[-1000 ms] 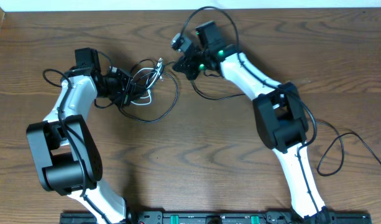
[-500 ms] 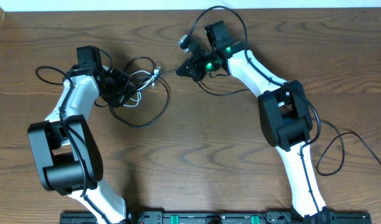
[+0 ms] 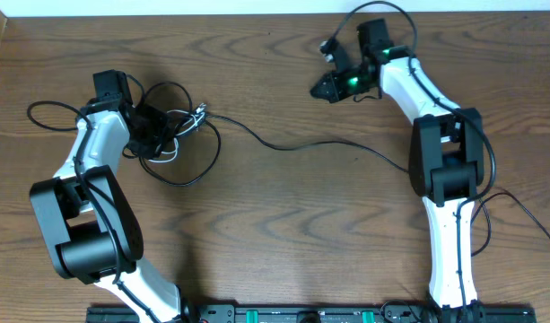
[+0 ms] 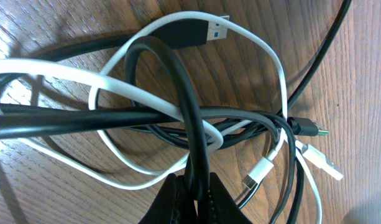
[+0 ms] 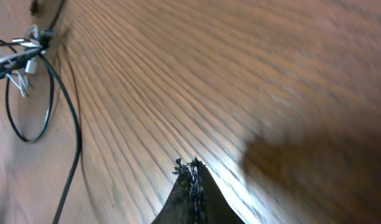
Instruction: Untangle cables
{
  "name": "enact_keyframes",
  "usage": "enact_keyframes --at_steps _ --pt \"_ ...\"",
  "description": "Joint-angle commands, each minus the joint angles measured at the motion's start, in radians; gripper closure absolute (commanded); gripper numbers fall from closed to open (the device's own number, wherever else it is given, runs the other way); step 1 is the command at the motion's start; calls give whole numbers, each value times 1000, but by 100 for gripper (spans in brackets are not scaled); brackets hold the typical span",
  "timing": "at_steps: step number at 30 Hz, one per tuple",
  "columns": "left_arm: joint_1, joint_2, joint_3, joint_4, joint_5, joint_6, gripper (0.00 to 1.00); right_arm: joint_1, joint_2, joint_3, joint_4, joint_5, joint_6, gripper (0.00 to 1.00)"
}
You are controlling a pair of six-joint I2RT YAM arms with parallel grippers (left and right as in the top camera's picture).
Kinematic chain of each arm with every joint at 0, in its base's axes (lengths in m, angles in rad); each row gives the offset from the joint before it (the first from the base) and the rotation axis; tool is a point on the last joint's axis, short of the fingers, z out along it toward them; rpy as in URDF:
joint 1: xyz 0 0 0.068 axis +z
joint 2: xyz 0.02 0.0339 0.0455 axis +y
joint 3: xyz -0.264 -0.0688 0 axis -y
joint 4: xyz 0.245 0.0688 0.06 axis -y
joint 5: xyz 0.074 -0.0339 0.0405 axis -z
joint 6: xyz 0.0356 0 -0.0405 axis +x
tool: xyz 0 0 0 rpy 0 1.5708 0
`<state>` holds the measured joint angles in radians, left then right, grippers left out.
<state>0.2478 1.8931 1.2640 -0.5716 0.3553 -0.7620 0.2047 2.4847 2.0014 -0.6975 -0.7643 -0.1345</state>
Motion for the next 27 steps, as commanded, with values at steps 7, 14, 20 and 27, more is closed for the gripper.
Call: enact_keyframes --at_steps 7,14,20,27 --pt "-19 10 -5 -29 42 -3 93 115 6 -2 53 29 -151 91" --pt "-20 10 -5 -21 25 -5 92 245 6 -2 207 232 -151 73" --pt "-20 10 -5 -20 25 2 92 349 6 -3 239 345 -152 60" --pt "-20 9 -5 -22 45 69 69 430 6 -3 242 410 -222 54"
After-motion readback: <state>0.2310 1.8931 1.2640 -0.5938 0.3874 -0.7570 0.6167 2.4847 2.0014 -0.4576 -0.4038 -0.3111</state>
